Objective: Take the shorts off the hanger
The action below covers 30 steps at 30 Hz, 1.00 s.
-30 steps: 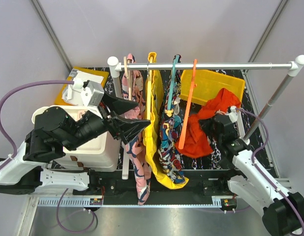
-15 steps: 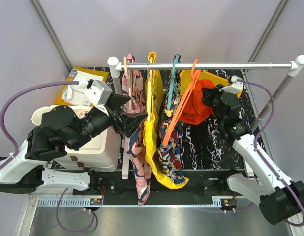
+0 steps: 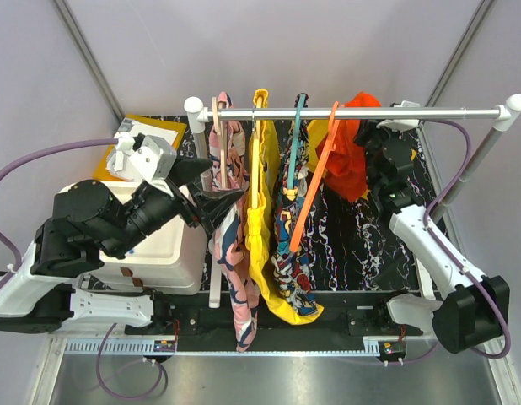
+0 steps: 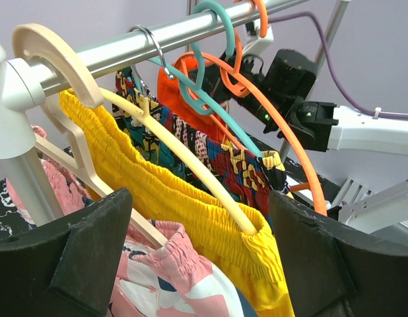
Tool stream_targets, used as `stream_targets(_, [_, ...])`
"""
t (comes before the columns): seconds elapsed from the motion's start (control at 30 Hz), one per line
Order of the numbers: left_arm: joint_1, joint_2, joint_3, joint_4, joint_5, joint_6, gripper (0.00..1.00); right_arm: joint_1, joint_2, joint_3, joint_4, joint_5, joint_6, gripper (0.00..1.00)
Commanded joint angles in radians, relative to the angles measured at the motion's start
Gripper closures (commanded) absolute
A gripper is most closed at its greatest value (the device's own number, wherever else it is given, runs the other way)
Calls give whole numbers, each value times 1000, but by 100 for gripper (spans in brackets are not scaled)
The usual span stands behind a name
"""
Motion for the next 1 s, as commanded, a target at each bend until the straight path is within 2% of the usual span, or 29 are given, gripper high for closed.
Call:
stream_targets(0.0, [-5, -14, 36, 24, -33, 23, 12, -2, -31, 112, 215, 37, -145, 100])
stream_targets(0.2, [-5, 12, 53, 24, -17, 22, 12, -56, 7, 123, 204, 16, -158, 100])
stream_targets(0.4, [-5, 27, 70, 23, 10, 6, 11, -114, 101, 89, 326, -4, -130, 100])
stream_targets(0.53, [-5, 21, 81, 20, 21, -3, 12, -148, 203, 118, 376, 40, -126, 100])
stream_targets(0.83, [-5, 17, 82, 15, 15, -6, 11, -163, 440, 164, 367, 82, -138, 100])
stream_targets(0.97, [-5, 26, 82, 11, 12, -6, 11, -182, 574, 246, 255, 86, -51, 100])
